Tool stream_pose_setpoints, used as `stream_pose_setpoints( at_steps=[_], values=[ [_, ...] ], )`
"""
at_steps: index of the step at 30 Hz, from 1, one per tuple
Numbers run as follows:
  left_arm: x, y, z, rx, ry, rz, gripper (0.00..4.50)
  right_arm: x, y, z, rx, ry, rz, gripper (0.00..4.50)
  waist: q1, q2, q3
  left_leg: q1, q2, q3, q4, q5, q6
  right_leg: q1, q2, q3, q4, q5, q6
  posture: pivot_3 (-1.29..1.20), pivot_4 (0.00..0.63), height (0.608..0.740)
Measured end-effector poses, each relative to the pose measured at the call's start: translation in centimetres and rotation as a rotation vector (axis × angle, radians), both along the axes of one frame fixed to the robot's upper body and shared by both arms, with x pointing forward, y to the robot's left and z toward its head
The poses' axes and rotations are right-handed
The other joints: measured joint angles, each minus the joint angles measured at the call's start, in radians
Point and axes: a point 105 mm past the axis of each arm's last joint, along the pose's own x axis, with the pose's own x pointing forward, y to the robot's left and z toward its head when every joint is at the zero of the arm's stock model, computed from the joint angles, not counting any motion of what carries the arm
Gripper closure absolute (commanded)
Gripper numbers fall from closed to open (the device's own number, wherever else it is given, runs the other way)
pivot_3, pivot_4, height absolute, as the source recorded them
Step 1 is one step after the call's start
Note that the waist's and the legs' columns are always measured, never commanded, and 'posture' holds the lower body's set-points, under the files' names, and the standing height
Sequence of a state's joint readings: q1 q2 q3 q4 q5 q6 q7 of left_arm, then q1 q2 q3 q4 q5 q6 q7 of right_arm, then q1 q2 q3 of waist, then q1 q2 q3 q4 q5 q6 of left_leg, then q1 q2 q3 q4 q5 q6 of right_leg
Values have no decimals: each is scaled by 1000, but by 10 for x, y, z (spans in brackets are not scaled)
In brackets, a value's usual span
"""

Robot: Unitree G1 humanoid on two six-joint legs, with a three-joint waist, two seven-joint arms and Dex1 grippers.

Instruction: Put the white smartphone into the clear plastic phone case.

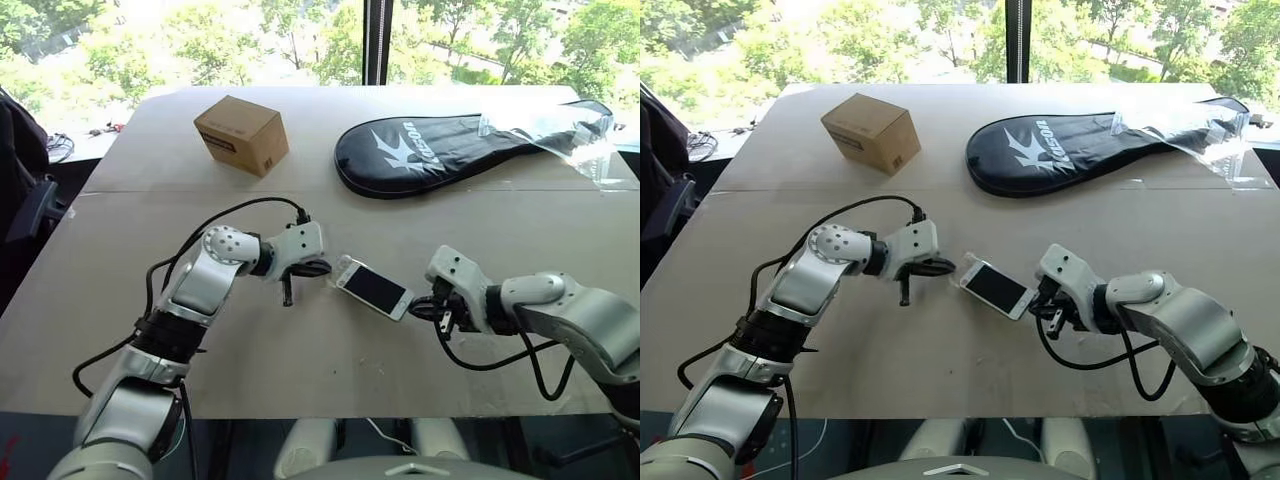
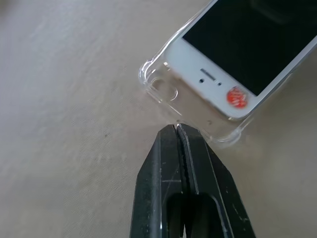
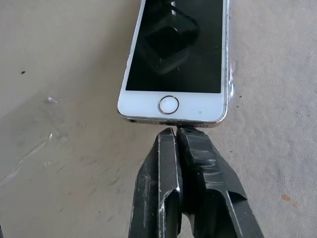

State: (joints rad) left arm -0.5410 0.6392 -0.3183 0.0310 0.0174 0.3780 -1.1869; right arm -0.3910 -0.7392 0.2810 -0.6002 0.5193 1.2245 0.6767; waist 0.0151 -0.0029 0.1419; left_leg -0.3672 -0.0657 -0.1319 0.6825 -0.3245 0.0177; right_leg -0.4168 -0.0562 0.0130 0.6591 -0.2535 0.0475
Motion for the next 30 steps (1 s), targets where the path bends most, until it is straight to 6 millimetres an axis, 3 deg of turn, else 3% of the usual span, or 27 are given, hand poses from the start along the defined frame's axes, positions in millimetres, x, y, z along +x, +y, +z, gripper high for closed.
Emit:
stream_pose_setpoints(
  at_steps=[12,24,30],
  values=[
    [-10,-4,-4,4,40,-3,4500,13,-1,-11,-51,-19,-33,4394,-6,-1,-1,6,0,1,1,0,0,4,0,1,2,0,0,0,150,740],
    [-12,-7,-5,-5,32,-20,4500,45,-7,-3,-107,-156,-141,4394,-2,0,-1,4,0,0,1,0,0,4,0,1,1,0,0,0,150,740],
    [-11,-5,-4,-2,31,-18,4500,45,-11,-4,-119,-169,-143,4394,-1,0,-1,4,0,0,1,0,0,4,0,0,1,0,0,0,150,740]
  ],
)
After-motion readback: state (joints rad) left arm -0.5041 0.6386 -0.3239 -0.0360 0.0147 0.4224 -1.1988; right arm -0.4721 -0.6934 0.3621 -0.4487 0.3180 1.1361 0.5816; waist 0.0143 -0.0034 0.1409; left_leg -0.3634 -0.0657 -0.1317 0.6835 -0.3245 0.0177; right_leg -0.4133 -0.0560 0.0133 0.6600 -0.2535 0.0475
